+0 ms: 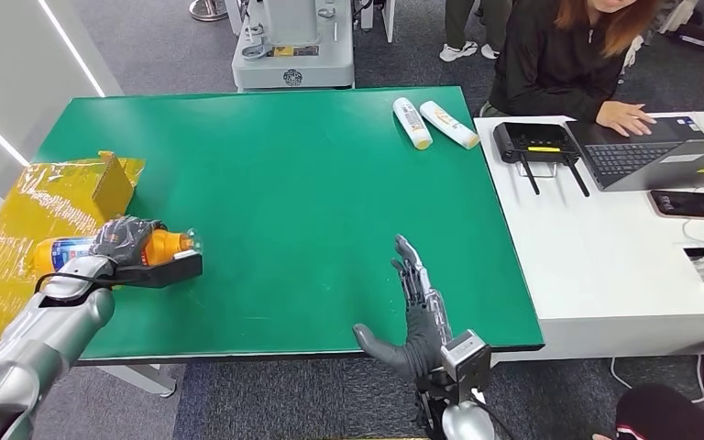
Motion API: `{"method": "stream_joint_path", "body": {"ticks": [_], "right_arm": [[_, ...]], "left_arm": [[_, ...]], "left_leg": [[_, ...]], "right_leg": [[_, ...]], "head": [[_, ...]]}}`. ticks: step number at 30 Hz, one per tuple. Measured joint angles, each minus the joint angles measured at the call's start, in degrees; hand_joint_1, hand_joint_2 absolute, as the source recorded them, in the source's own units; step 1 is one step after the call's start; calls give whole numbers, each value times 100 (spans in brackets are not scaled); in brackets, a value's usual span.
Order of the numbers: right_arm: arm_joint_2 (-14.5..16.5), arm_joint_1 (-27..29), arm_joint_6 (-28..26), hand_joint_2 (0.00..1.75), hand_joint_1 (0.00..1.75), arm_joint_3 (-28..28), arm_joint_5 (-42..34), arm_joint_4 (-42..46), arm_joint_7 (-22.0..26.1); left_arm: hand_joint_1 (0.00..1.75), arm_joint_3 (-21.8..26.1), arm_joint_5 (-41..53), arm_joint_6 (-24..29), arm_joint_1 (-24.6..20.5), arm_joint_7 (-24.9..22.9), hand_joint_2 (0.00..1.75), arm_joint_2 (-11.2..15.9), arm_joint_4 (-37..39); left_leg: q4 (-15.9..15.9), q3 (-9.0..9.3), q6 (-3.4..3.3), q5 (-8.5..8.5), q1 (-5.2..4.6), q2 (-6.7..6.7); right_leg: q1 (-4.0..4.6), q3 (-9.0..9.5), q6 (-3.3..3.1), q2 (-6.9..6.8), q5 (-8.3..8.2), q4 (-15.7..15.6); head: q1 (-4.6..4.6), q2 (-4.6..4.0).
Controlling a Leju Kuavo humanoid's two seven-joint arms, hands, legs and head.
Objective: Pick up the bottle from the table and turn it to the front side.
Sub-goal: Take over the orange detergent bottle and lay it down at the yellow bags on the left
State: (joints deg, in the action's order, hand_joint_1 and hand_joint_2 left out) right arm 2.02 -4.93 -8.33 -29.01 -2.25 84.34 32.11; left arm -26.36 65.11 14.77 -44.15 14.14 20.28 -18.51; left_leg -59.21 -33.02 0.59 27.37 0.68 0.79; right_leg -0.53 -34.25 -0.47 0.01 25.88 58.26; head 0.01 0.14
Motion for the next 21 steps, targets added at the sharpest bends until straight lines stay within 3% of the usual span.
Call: {"method": "stream_joint_path", "body": {"ticks": [1,21], "right_arm": [[-4,0,0,175,0,-2,9,2,-4],[-27,35,109,175,0,-13,296,-42,-94]], "left_arm": [[0,4,51,20,-17,-130,175,-34,0],[0,21,802,18,-24,-971,175,-295,2]], "left_leg": [[0,0,0,0,0,1],[0,-1,0,0,1,-2]], "right_leg": [[0,0,0,1,0,0],[0,-1,0,-1,0,1]], "head": [[-1,0],[-1,0]]}}
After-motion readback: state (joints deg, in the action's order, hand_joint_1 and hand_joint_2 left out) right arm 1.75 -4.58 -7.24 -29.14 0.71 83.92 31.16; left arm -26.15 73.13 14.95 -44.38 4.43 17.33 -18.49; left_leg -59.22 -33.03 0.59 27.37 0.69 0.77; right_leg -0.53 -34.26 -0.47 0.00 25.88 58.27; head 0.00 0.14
